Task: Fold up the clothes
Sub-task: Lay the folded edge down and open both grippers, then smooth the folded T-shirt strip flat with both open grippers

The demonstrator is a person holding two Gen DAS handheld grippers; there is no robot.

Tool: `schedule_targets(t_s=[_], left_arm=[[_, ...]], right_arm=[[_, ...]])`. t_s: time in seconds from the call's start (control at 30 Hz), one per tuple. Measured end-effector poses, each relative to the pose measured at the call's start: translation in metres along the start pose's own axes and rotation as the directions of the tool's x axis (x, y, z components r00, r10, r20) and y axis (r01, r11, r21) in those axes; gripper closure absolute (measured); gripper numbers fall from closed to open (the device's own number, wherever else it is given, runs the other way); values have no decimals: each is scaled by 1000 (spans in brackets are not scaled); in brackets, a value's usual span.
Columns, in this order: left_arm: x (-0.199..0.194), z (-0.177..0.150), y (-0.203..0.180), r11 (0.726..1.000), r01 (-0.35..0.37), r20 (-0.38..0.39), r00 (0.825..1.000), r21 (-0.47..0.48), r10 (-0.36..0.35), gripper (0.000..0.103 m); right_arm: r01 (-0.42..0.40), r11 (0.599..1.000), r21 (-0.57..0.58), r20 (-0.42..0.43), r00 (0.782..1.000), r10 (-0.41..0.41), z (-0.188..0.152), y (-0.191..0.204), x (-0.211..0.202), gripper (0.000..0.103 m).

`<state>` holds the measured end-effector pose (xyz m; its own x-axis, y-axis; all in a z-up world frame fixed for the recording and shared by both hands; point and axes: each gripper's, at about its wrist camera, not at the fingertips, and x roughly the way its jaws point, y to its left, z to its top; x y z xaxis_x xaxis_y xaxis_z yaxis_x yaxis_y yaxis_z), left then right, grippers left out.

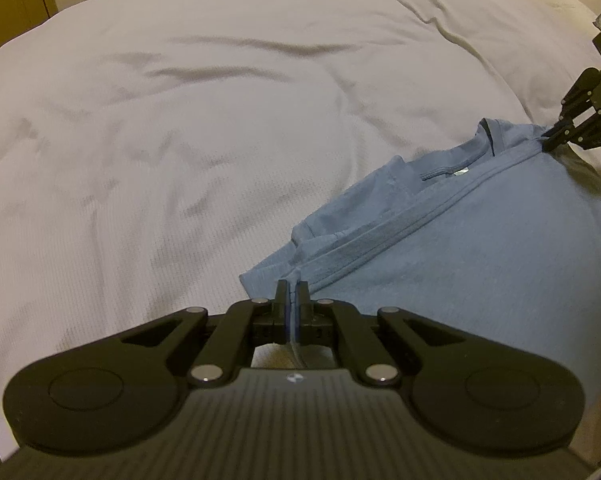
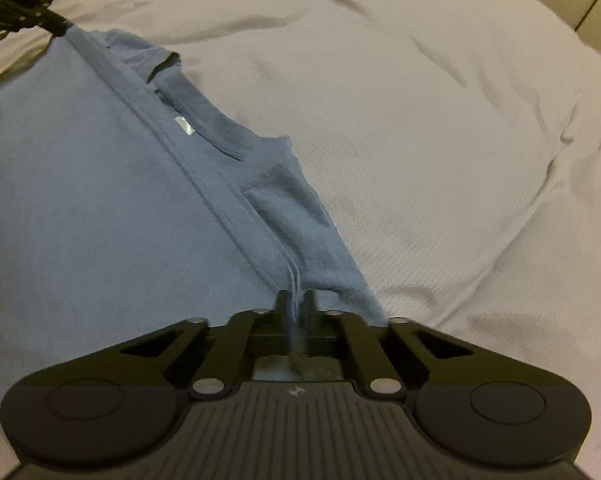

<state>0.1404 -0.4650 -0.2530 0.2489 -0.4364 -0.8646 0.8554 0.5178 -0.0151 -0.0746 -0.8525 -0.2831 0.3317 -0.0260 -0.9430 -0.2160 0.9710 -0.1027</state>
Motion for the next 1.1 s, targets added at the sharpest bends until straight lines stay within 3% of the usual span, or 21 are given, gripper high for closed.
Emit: schedule_targets(t_s=[0.17, 0.27, 0.57, 0.73, 0.97, 1.0, 1.03, 1.1], left_arm=[[-8, 1, -2, 1000, -3, 21, 1000, 11, 3, 103], [-15, 4, -2, 1000, -13, 42, 999, 15, 12, 103], [-1, 20, 11, 999, -44, 48, 998, 30, 43, 103], [27, 26, 19, 999, -34, -4, 999, 37, 34, 103], [56, 24, 24, 999, -37, -37, 999, -16, 37, 103], [57, 22, 25, 999, -44, -42, 998, -27, 43, 102], [58, 21, 25, 998, -52, -48, 998, -39, 50, 102], [53, 18, 29, 992, -92, -47, 995, -86, 88, 98]], right_arm=[[110, 988, -111, 57, 993, -104, -2, 22, -19, 103], [141, 982, -122, 87, 987, -131, -6, 28, -31, 103], [157, 987, -36, 93, 984, -153, 12, -6, -21, 103], [126, 991, -51, 37, 992, -124, 22, -17, 9, 103], [141, 989, 54, 40, 989, -143, 23, -31, 22, 103], [157, 985, 66, 34, 987, -160, 22, -33, 22, 100], [175, 981, 83, 27, 984, -178, 21, -33, 21, 90], [212, 968, 137, 25, 976, -218, 19, -37, 14, 88]])
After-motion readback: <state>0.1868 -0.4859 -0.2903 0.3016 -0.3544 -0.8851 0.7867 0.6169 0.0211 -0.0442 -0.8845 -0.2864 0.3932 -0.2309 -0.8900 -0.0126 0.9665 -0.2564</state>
